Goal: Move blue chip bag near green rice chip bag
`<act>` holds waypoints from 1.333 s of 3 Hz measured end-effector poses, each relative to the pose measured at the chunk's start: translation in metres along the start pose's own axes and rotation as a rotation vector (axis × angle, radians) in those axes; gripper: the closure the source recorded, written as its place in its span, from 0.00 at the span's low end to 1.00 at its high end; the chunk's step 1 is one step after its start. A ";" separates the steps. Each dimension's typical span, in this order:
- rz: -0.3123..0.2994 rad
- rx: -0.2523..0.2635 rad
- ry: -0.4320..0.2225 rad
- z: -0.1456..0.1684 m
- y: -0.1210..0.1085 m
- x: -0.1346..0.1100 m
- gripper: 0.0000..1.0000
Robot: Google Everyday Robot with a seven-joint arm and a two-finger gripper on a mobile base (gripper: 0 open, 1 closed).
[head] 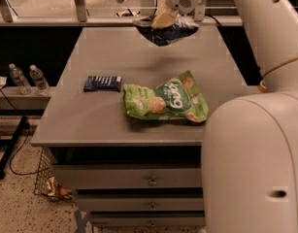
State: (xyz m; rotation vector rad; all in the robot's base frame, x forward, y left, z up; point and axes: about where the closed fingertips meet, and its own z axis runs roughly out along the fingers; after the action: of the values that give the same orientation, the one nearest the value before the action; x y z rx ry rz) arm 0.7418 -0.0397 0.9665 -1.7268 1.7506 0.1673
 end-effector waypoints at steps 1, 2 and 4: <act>0.060 -0.107 -0.059 -0.031 0.052 -0.017 1.00; 0.148 -0.225 -0.067 -0.030 0.105 -0.009 1.00; 0.154 -0.250 -0.058 -0.015 0.113 -0.006 0.58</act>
Offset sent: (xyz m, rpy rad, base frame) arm -0.1776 0.0009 -0.0371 0.1136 0.4242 0.0248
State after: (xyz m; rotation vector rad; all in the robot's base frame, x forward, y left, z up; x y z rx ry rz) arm 0.6311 -0.0297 0.9415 -1.7370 1.8842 0.5181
